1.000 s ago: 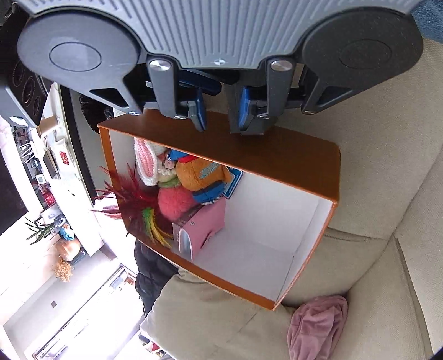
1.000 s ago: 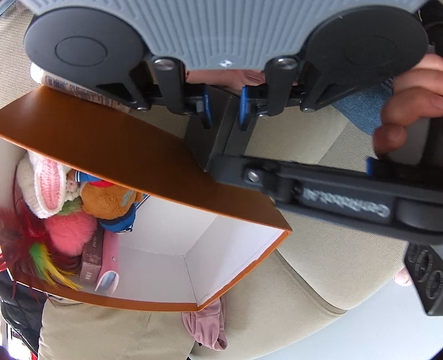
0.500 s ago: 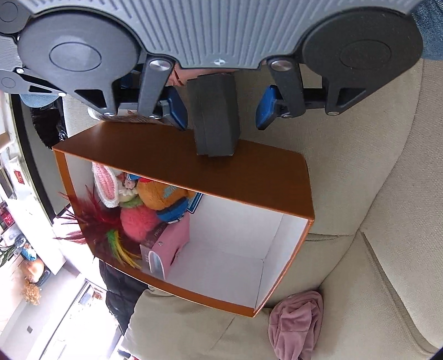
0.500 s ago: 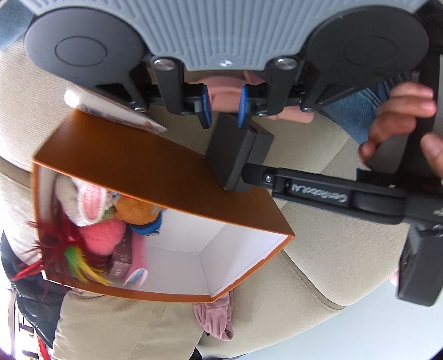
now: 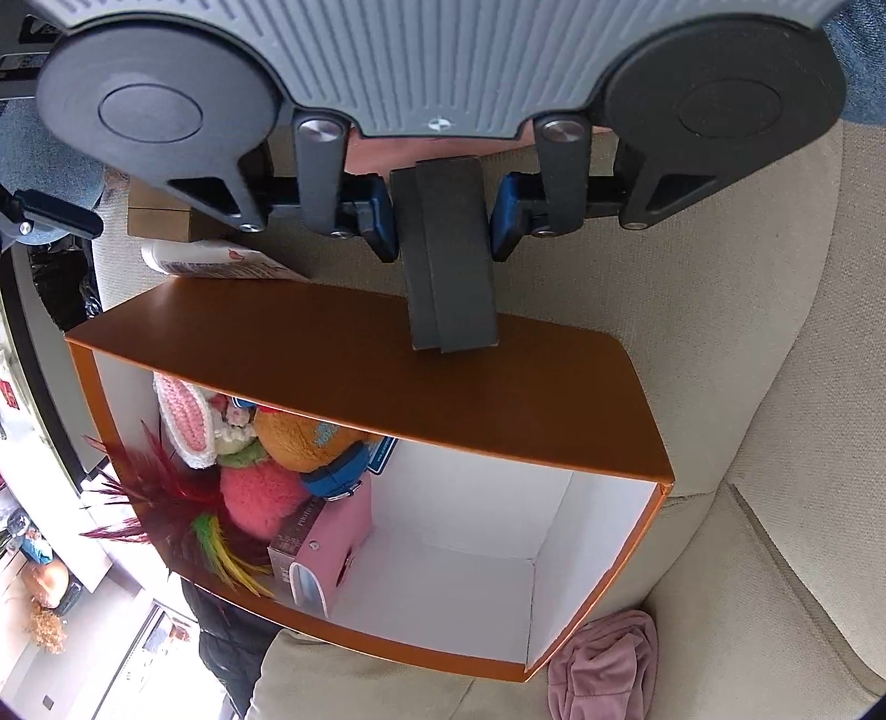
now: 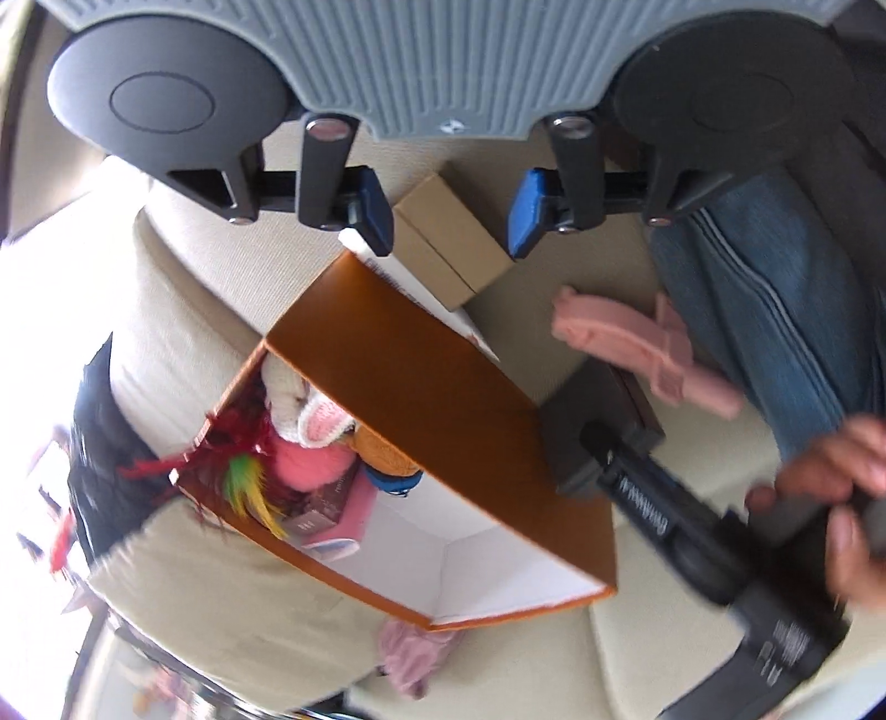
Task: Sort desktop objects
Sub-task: 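Grasp the small brown cardboard box with right gripper while left gripper holds the black case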
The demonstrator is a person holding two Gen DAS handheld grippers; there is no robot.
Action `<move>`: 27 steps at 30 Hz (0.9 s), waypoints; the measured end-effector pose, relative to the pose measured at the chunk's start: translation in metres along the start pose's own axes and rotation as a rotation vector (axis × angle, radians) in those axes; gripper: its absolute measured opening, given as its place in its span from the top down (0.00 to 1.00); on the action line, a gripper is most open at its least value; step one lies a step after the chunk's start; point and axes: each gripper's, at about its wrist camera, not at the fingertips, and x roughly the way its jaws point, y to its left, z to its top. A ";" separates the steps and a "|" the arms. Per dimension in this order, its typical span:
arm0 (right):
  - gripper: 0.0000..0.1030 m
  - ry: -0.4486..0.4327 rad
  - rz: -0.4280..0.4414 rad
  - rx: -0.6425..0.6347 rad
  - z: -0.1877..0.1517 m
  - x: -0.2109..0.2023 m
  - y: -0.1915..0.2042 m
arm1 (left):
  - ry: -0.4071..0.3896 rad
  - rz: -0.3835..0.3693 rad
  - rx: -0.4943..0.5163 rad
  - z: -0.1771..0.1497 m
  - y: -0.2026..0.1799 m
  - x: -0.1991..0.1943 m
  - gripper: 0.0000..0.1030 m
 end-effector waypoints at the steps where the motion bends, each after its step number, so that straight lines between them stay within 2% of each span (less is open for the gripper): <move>1: 0.49 0.008 -0.002 -0.057 0.002 0.003 0.001 | -0.001 -0.001 -0.001 0.000 0.000 0.000 0.61; 6: 0.46 0.098 0.086 -0.250 0.012 0.027 0.003 | -0.015 -0.005 0.002 -0.002 0.000 -0.006 0.62; 8: 0.46 0.116 0.081 -0.279 0.015 0.034 0.002 | -0.027 -0.013 0.006 -0.003 0.001 -0.011 0.62; 14: 0.48 0.163 0.123 -0.253 0.022 0.036 -0.006 | -0.070 -0.022 0.013 -0.006 0.004 -0.035 0.62; 19: 0.50 0.218 0.193 -0.275 0.021 0.035 -0.003 | -0.114 -0.024 -0.002 -0.009 0.007 -0.054 0.63; 23: 0.51 0.251 0.191 -0.242 0.018 0.044 0.002 | -0.140 -0.043 -0.018 -0.015 0.010 -0.069 0.63; 27: 0.53 0.241 0.167 -0.175 0.018 0.034 0.002 | -0.173 -0.040 -0.009 -0.020 0.012 -0.086 0.63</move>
